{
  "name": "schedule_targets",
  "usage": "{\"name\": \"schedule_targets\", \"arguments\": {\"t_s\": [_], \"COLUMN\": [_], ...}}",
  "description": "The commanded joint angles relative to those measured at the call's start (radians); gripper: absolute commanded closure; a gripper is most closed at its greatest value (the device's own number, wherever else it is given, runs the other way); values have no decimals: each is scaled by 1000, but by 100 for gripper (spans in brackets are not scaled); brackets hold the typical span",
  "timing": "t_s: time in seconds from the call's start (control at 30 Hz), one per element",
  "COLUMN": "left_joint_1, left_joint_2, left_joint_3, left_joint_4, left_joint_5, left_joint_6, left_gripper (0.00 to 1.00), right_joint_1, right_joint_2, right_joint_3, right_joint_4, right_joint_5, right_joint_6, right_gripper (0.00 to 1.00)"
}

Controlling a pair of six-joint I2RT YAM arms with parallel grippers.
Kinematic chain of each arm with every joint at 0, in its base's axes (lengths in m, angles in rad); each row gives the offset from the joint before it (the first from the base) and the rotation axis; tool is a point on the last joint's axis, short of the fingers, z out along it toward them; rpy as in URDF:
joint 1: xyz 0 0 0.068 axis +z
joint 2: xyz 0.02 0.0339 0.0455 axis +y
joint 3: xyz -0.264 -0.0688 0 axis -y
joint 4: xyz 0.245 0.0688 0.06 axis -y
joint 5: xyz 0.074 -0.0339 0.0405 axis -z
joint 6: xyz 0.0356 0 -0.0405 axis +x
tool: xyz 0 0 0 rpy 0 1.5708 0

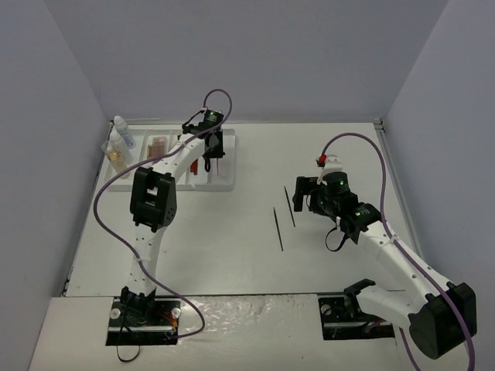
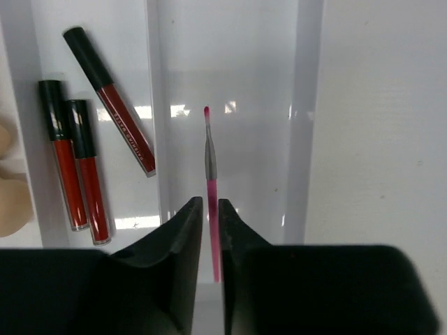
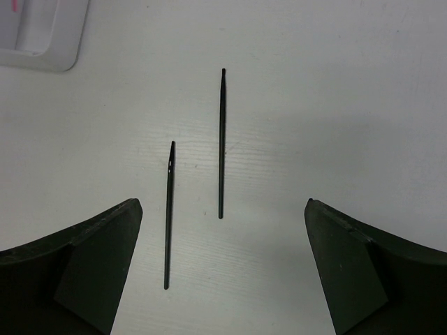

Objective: Organize the makeup

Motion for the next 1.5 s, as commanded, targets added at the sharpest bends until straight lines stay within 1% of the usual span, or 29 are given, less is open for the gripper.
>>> {"name": "schedule_targets", "arguments": {"t_s": [0.0,0.03,0.13,0.2,0.23,0.33,0.4,0.43,0.5,0.57,0.67,0.8,0.87,0.93,1.03,1.27,1.47], "left_joint_1": [1,-1,-12,-28,-45,-104,-180,-199,-270,-345,-434,-544,-578,-595,-612,-650,-656], "left_joint_2": [-35,-47,-116,-159,-190,-296,-355,-387,-433,-451,-460,-414,-381,-347,-307,-189,-110], "left_joint_3": [92,86,34,-13,-34,-134,-221,-279,-352,-431,-493,-489,-459,-430,-411,-340,-281], "left_joint_4": [-12,-2,21,19,16,10,17,23,57,93,123,127,93,69,51,-4,-67], "left_joint_5": [27,28,22,12,0,-38,-74,-79,-79,-82,-107,-162,-203,-230,-247,-300,-314], "left_joint_6": [30,23,3,-11,-26,-84,-137,-178,-227,-297,-386,-478,-504,-525,-562,-607,-625], "left_gripper": [70,60,37,29,27,24,24,24,24,24,24,27,29,32,41,55,61], "right_joint_1": [-7,-7,-7,-7,-7,-9,-9,-9,-10,-12,-13,-13,-13,-6,5,52,80], "right_joint_2": [19,20,22,21,20,13,1,-11,-32,-60,-110,-173,-203,-222,-251,-336,-377], "right_joint_3": [46,44,44,46,49,55,66,76,91,127,201,276,290,300,306,265,251], "right_joint_4": [-3,-7,-11,-11,-11,-13,-14,-18,-28,-45,-84,-137,-162,-182,-223,-290,-315], "right_joint_5": [-8,-8,-5,-1,5,24,26,24,27,30,33,30,35,52,69,100,98], "right_joint_6": [-7,-6,0,5,7,19,20,22,25,27,34,22,11,4,5,29,34], "right_gripper": [0,0,0,0,0,0,0,0,0,0,0,0,0,0,0,0,0]}}
